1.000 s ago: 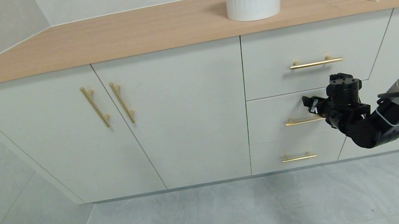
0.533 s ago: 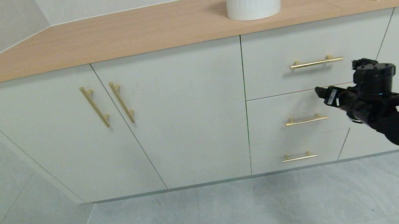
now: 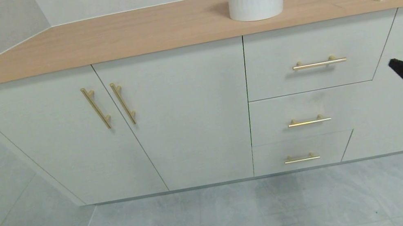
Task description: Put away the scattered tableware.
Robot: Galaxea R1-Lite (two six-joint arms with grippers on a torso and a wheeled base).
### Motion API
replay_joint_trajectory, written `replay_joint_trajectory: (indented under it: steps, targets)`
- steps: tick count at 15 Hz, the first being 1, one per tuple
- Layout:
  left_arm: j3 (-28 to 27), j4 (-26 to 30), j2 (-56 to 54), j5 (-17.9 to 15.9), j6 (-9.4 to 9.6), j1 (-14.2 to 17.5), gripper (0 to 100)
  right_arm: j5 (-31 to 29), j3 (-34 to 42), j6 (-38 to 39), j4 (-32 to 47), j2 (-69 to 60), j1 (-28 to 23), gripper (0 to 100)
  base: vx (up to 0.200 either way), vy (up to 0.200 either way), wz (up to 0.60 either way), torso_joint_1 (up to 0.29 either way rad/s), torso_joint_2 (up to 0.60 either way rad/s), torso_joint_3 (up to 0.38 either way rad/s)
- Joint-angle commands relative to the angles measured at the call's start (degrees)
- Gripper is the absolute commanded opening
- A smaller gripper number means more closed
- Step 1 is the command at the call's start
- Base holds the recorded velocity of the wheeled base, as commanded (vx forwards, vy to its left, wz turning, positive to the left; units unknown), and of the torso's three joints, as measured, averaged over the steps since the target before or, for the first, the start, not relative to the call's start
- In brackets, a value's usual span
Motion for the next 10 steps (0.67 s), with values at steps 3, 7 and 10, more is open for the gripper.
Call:
replay_joint_trajectory:
  steps: [3, 7, 10]
  targets:
    - [0.01, -0.01, 0.02, 0.0, 0.06, 0.01, 100, 0.01, 8.67, -10.89, 26.48, -43.92, 0.01, 100, 0.0, 0.0, 0.0, 0.0, 0.0, 0.0]
    - [0.01, -0.01, 0.02, 0.0, -0.03, 0.01, 100, -0.08, -1.96, -11.24, 56.63, -60.18, -0.34, 100, 0.0, 0.0, 0.0, 0.0, 0.0, 0.0]
    - [0.01, -0.01, 0.02, 0.0, 0.06, 0.01, 100, 0.54, -2.31, -13.97, 61.55, -68.01, -5.61, 100, 0.0, 0.0, 0.0, 0.0, 0.0, 0.0]
